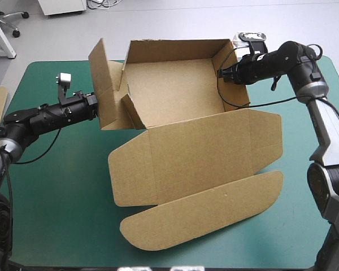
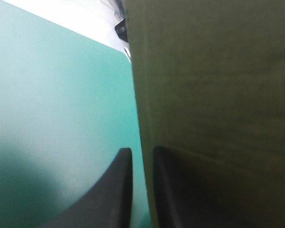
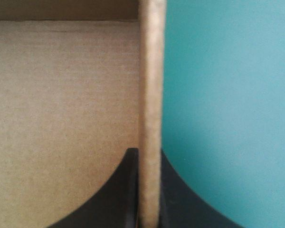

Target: Fold the box

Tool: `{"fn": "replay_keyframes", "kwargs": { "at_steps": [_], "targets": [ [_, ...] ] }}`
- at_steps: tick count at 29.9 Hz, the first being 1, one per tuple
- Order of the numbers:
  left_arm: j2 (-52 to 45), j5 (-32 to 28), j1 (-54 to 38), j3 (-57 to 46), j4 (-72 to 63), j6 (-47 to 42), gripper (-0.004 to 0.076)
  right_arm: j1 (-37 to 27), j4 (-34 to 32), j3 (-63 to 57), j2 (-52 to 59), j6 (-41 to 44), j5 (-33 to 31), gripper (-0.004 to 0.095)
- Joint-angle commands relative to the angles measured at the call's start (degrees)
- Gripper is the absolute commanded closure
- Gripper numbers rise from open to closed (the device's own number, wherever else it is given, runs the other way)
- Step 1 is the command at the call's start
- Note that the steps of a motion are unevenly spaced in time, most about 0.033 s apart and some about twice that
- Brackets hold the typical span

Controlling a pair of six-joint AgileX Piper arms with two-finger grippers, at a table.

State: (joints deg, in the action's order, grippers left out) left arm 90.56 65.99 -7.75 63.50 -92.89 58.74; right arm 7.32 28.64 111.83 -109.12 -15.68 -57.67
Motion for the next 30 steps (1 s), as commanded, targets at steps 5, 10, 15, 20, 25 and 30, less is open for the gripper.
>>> {"fn": "replay_keyframes", "kwargs": {
  "at_steps": [5, 10, 15, 20, 25, 30],
  "targets": [
    [-2.3, 1.7, 4.3, 1.8, -6.6, 2.1, 0.0573, -0.1, 1.0, 1.6, 3.3, 1.4, 2.2, 0.0940],
    [-2.3, 1.4, 4.4, 2.7, -7.1, 2.1, 0.0520, -0.1, 0.9, 1.6, 3.3, 1.6, 2.0, 0.0940],
    [-2.3, 2.4, 4.5, 2.9, -7.3, 1.9, 0.0461, -0.1, 0.2, 1.6, 3.3, 1.8, 2.0, 0.0940],
    [-2.3, 3.0, 5.3, 3.8, -7.3, 0.2, 0.0384, -0.1, -1.4, 1.6, 3.3, 2.5, 2.1, 0.0940],
    [-2.3, 3.5, 7.0, 7.0, -6.4, -1.2, 0.0357, -0.1, -2.2, 1.6, 3.3, 2.9, 2.2, 0.0940],
    [-2.3, 0.0, 8.8, 11.2, -0.8, -6.1, 0.0339, -0.1, -2.3, 1.6, 3.3, 3.3, 2.5, 0.0940]
  ]
}}
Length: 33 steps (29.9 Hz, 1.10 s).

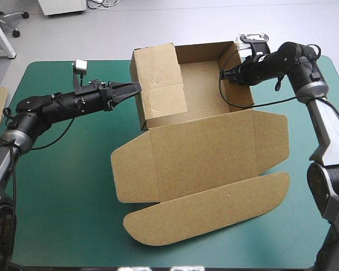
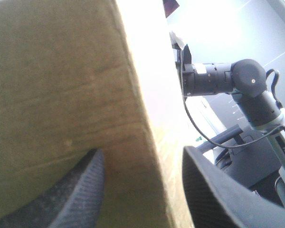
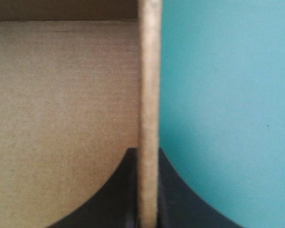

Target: Fold the box

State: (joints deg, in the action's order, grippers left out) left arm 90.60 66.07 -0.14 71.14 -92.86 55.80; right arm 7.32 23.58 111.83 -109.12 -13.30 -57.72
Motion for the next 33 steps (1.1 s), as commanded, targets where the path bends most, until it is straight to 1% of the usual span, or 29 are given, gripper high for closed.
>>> {"fn": "replay_keyframes", "kwargs": {
  "at_steps": [1, 5, 9, 14, 18, 21, 28, 33],
  "targets": [
    [-2.3, -0.7, 1.6, 4.4, 1.0, -4.1, 0.0339, -0.1, 2.8, 1.6, 3.3, 0.9, 2.6, 0.0940],
    [-2.3, -1.7, 2.7, 7.2, 6.0, -6.7, 0.0336, -0.1, 2.3, 1.6, 3.3, 1.6, 2.6, 0.0940],
    [-2.3, -3.4, 3.8, 10.6, 11.1, -9.4, 0.0336, -0.1, 0.1, 1.6, 3.3, 3.1, 2.6, 0.0939],
    [-2.3, -5.6, 5.8, 14.6, 13.8, -12.5, 0.0336, -0.1, 0.1, 1.6, 3.3, 3.5, 2.4, 0.0940],
    [-2.3, -8.0, 7.5, 17.3, 21.7, -16.6, 0.0336, -0.1, 0.0, 1.6, 3.3, 4.2, 2.4, 0.0939],
    [-2.3, -8.7, 8.3, 18.1, 26.4, -19.3, 0.0336, -0.1, 0.0, 1.6, 3.3, 4.6, 2.4, 0.0940],
    [-2.3, -10.7, 8.8, 19.9, 27.0, -20.8, 0.0337, -0.1, 0.0, 1.6, 3.3, 4.9, 2.5, 0.0939],
    [-2.3, -10.3, 8.8, 23.5, 30.6, -22.5, 0.0338, -0.1, 0.0, 1.6, 3.3, 5.0, 3.1, 0.0939]
  ]
}}
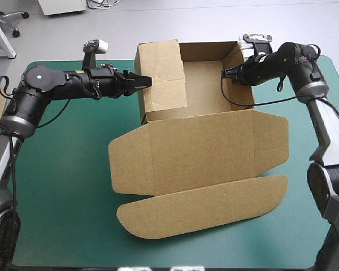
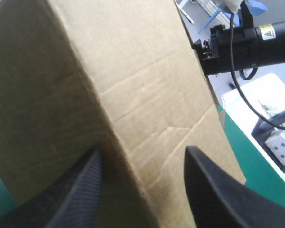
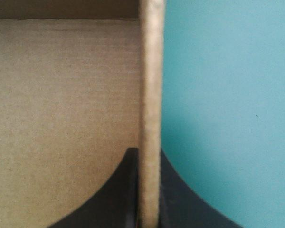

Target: Fold the box

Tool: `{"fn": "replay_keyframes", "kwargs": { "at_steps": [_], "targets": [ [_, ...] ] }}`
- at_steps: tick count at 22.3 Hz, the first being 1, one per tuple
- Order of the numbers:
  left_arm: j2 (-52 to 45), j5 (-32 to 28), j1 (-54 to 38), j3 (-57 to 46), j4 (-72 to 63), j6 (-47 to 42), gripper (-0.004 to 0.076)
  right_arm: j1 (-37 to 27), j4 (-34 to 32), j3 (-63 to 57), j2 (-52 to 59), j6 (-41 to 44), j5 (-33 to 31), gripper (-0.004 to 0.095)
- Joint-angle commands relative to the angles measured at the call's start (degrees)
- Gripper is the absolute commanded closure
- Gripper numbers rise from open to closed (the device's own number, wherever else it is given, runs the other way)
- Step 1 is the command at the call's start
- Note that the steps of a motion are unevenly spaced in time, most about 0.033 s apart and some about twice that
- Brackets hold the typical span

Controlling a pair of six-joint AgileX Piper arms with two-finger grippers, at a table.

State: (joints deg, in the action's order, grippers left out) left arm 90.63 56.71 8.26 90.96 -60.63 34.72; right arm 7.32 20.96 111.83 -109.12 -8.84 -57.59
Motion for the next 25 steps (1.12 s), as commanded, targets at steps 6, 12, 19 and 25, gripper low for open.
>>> {"fn": "replay_keyframes", "kwargs": {
  "at_steps": [6, 12, 19, 25],
  "targets": [
    [-2.4, 0.5, 0.4, 10.3, 9.0, -5.2, 0.0345, -0.1, 2.6, 1.6, 3.3, 0.5, 3.4, 0.0940],
    [-2.7, 2.2, 0.3, 24.4, 48.6, -17.1, 0.0345, -0.2, 2.6, 1.6, 3.3, 0.5, 3.5, 0.0940],
    [-3.0, 2.5, -13.0, 19.6, 65.1, -23.0, 0.0345, -0.2, 3.3, 1.7, 3.3, 0.1, 5.3, 0.0940],
    [-3.0, -4.2, -29.8, 7.1, 42.4, -17.8, 0.0345, -0.2, 4.4, 1.7, 3.3, 0.1, 6.1, 0.0940]
  ]
}}
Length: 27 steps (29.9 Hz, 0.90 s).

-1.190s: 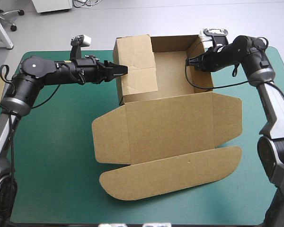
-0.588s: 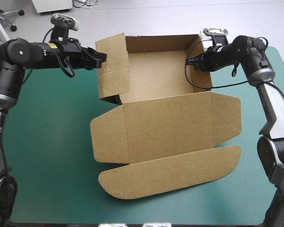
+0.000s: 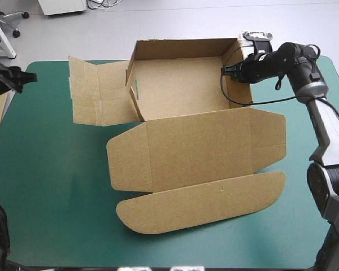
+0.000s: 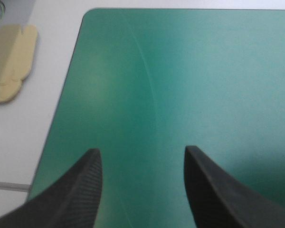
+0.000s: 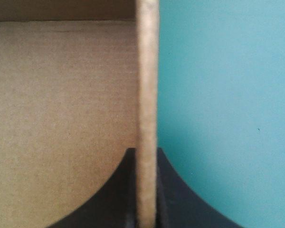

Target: Fold the box

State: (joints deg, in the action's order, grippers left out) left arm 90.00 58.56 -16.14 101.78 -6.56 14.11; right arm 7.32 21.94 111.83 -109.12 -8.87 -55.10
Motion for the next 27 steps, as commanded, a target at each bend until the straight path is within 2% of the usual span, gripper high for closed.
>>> {"fn": "replay_keyframes", "kwargs": {
  "at_steps": [1, 5, 12, 15, 27],
  "targets": [
    [-2.1, -7.1, -7.0, -6.3, -16.7, 4.9, 0.0345, -0.2, 3.6, 1.7, 3.3, 0.2, 3.7, 0.0940],
    [-0.2, -7.8, -8.5, -15.0, -34.8, 13.8, 0.0345, -0.2, 5.2, 1.7, 3.3, -0.1, 4.5, 0.0940],
    [5.5, -3.5, -5.8, -22.4, -59.2, 25.6, 0.0345, 0.0, 8.4, 1.7, 2.2, 0.2, 5.1, 0.0940],
    [7.9, -0.5, -4.6, -22.4, -66.0, 28.2, 0.0345, 0.1, 10.9, 1.7, 1.1, -0.5, 5.3, 0.0940],
    [9.6, 15.7, 0.8, -22.3, -85.2, 33.7, 0.0345, 1.1, 7.9, 1.7, -0.8, -0.3, 7.2, 0.0939]
  ]
}}
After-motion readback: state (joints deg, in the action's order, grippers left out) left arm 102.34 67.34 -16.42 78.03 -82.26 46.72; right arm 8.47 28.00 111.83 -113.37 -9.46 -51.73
